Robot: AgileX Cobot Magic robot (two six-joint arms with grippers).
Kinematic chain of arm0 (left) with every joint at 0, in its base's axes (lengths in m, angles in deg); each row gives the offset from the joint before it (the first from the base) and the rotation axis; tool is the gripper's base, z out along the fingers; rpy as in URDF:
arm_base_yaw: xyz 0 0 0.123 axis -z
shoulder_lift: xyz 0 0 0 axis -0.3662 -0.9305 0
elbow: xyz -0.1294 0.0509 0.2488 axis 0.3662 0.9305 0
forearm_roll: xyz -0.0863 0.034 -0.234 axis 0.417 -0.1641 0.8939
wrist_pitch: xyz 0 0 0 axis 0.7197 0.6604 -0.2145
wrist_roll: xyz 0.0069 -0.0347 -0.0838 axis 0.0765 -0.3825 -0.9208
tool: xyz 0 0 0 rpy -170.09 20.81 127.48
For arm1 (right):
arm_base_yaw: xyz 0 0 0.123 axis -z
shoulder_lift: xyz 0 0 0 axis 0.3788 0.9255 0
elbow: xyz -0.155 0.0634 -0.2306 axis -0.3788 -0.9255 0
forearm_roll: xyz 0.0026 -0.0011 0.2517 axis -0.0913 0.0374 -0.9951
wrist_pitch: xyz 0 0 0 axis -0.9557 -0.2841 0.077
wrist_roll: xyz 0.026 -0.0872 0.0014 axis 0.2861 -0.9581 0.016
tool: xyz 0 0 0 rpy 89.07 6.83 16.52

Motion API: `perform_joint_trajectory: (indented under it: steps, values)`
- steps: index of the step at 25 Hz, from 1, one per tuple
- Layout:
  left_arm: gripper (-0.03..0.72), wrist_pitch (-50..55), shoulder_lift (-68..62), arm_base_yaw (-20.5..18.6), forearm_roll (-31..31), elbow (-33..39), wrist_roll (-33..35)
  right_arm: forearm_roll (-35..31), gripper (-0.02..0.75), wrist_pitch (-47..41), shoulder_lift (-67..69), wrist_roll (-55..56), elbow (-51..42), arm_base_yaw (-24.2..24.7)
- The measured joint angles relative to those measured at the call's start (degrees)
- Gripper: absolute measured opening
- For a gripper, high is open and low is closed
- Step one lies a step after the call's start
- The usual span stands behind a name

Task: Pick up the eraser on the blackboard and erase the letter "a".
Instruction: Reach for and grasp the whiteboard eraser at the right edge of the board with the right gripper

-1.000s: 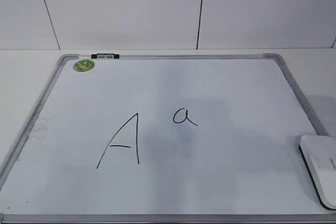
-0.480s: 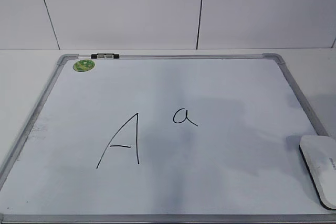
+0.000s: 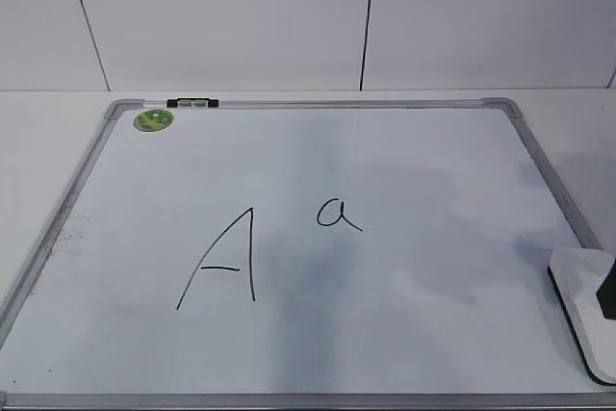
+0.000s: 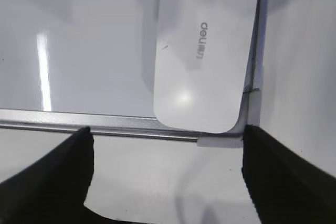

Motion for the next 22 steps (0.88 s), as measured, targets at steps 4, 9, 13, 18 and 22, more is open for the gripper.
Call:
perform_joint_trajectory:
  steps: [4, 9, 13, 18, 22]
  values:
    - [0.235, 0.0, 0.0, 0.0, 0.0, 0.0, 0.0, 0.6, 0.671, 0.2, 4.0, 1.1, 2.0, 0.0]
    - [0.235, 0.0, 0.0, 0.0, 0.0, 0.0, 0.0, 1.9, 0.671, 0.4, 8.3, 3.5, 3.6, 0.0]
    - [0.236, 0.0, 0.0, 0.0, 0.0, 0.0, 0.0, 2.7, 0.671, 0.7, 11.4, 5.1, 4.9, 0.0]
    - [0.235, 0.0, 0.0, 0.0, 0.0, 0.0, 0.0, 3.8, 0.671, 1.1, 14.1, 6.5, 5.2, 0.0]
    - [0.235, 0.0, 0.0, 0.0, 0.0, 0.0, 0.0, 4.0, 0.671, 1.4, 15.8, 6.7, 5.2, 0.0]
